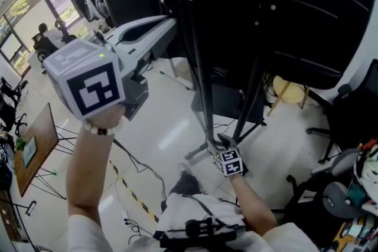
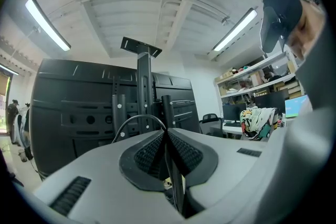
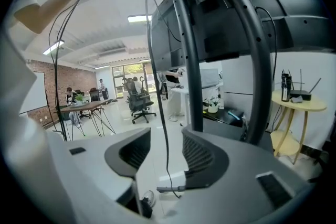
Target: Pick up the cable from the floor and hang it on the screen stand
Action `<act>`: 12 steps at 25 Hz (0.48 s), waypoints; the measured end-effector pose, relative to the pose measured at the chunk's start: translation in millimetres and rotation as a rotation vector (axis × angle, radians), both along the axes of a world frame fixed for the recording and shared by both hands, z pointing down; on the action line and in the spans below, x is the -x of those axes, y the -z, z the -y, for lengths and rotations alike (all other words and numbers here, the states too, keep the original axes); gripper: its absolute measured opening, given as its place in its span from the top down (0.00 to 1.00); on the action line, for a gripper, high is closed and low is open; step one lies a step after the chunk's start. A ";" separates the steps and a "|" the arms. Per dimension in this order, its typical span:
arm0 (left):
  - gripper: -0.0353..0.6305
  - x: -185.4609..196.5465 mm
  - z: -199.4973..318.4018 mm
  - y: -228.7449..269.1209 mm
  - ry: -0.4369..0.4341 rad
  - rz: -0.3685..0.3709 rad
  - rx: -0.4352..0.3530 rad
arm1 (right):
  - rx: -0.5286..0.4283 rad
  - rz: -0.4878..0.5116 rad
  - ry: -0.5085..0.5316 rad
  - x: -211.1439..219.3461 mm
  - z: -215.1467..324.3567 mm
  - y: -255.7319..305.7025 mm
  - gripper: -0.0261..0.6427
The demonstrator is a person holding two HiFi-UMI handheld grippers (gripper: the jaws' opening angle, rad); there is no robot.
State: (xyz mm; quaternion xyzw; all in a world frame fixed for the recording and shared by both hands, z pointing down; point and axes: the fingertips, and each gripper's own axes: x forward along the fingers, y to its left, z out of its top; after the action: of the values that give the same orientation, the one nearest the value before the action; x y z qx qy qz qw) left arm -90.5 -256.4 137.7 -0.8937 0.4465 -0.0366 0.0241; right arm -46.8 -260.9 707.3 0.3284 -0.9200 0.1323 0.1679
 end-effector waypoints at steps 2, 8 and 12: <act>0.92 0.2 3.1 3.4 -0.008 0.001 -0.004 | -0.010 0.013 0.009 8.6 7.8 4.9 0.63; 0.92 3.7 11.5 9.9 -0.016 0.003 -0.015 | -0.009 0.010 0.051 40.2 17.2 0.3 0.64; 0.92 7.0 15.9 17.6 -0.021 0.006 -0.027 | -0.008 0.017 0.042 52.0 28.5 -1.4 0.64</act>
State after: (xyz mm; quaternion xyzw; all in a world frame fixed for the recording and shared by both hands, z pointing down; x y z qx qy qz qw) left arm -97.5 -272.3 120.1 -0.8978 0.4376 -0.0328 0.0380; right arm -98.9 -289.4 708.7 0.3085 -0.9286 0.1278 0.1617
